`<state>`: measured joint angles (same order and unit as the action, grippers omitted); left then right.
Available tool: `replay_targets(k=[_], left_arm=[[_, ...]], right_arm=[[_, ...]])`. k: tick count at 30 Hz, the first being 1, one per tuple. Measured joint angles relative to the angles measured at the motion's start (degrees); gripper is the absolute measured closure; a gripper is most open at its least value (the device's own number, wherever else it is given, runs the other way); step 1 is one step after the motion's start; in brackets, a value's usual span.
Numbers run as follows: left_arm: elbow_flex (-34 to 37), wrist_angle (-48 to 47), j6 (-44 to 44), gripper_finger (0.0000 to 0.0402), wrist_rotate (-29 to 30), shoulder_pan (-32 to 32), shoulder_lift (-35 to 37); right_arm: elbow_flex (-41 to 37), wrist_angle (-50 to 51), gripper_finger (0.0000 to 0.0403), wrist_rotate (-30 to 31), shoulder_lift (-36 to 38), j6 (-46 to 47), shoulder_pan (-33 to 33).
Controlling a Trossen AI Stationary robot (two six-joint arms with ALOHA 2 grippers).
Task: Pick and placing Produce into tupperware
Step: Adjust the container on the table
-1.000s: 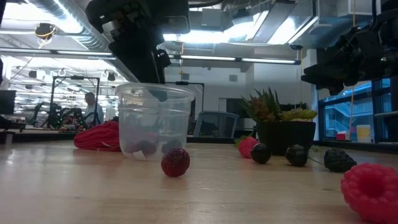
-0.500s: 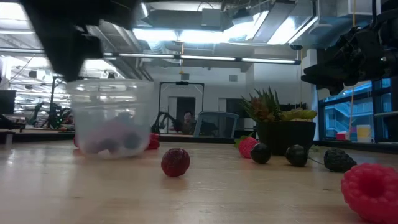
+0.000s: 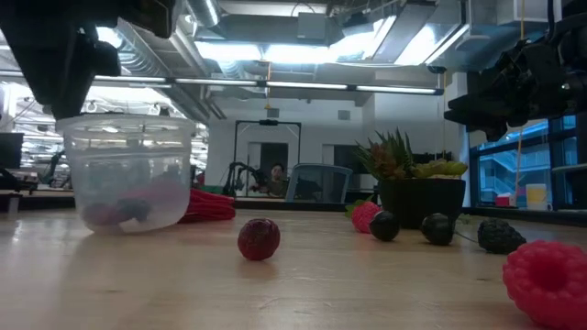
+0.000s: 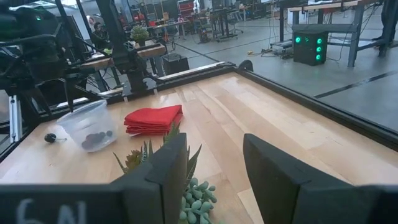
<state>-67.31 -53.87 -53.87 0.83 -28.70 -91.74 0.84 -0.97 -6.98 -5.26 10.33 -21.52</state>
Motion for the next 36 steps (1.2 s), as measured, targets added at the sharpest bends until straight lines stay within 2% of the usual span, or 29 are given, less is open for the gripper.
replay_targets(k=[6, 11, 14, 18, 21, 24, 28, 36], left_arm=[[0.0, -0.1, 3.3, 0.0227, 4.3, 0.5, 1.1], [0.0, -0.8, 2.6, 0.0227, 4.3, 1.1, 3.5], [0.0, -3.2, -2.1, 0.0228, 4.1, 0.0, 5.4], [0.0, -11.4, -13.5, 0.0235, 4.0, -1.8, 6.3], [0.6, -15.0, -17.8, 0.0241, 6.1, -2.6, 6.0], [2.7, -12.4, -17.6, 0.0246, 6.8, -1.7, 5.9], [5.4, -10.8, -15.9, 0.0253, 4.7, 0.2, 5.9], [8.1, -2.7, -6.2, 0.0261, 4.3, 5.1, 5.8]], right_arm=[[0.0, 0.0, 0.0242, 0.0, 0.0, -0.1, 0.0], [0.0, 0.0, 0.0242, 0.0, 0.0, 0.0, 0.0], [0.0, 0.0, 0.0242, 0.0, 0.0, -0.1, 0.0], [0.0, 0.0, 0.0242, 0.0, 0.0, -0.3, 0.0], [0.0, 0.0, 0.0242, 0.0, 0.0, -0.7, 0.0], [0.0, 0.0, 0.0242, 0.0, 0.0, -1.6, 0.0], [0.0, 0.0, 0.0242, 0.0, 0.0, -1.6, 0.0], [0.0, 0.0, 0.0242, 0.0, 0.0, -1.6, 0.0]])
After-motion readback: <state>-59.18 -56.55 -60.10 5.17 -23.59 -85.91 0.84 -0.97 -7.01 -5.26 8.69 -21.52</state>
